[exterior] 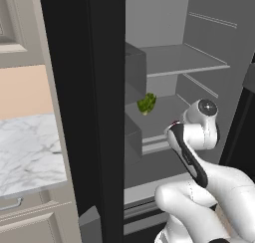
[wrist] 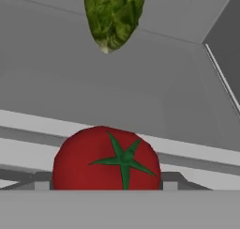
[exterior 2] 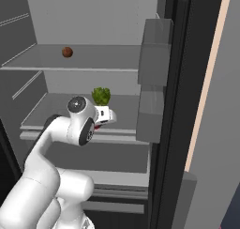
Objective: Place the tomato in the correct fridge rack based on whether it is a fruit or vegetable. Finally, close the fridge door.
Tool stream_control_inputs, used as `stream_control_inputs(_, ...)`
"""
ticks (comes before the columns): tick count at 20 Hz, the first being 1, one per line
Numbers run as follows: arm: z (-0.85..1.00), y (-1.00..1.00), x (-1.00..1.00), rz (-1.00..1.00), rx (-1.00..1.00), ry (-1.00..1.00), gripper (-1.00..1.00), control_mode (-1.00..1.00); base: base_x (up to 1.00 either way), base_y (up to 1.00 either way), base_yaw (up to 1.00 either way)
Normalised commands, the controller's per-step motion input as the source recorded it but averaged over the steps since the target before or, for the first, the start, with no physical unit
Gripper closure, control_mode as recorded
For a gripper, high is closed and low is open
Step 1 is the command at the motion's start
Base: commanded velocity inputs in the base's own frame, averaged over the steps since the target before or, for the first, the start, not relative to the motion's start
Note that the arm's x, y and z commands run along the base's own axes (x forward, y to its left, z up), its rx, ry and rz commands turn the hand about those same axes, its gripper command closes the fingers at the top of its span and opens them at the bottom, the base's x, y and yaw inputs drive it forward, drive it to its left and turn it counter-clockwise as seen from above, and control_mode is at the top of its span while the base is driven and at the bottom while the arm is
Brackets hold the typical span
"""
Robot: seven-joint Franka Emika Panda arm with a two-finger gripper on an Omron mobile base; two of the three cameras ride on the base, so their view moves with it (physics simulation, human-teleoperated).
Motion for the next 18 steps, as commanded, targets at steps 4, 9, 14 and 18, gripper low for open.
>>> stream_control_inputs(4,-0.03,-0.17,0.63,0.00,0.02,0.00,1.00,-1.00,0.00,0.00,0.00)
stream_control_inputs(9,-0.09,-0.04,0.59,0.00,0.00,0.00,1.00,-1.00,0.00,0.00,0.00)
stream_control_inputs(14,-0.25,-0.10,0.51,0.00,0.00,0.00,1.00,-1.00,0.00,0.00,0.00)
stream_control_inputs(18,-0.48,-0.05,0.34,0.00,0.00,0.00,1.00,-1.00,0.00,0.00,0.00)
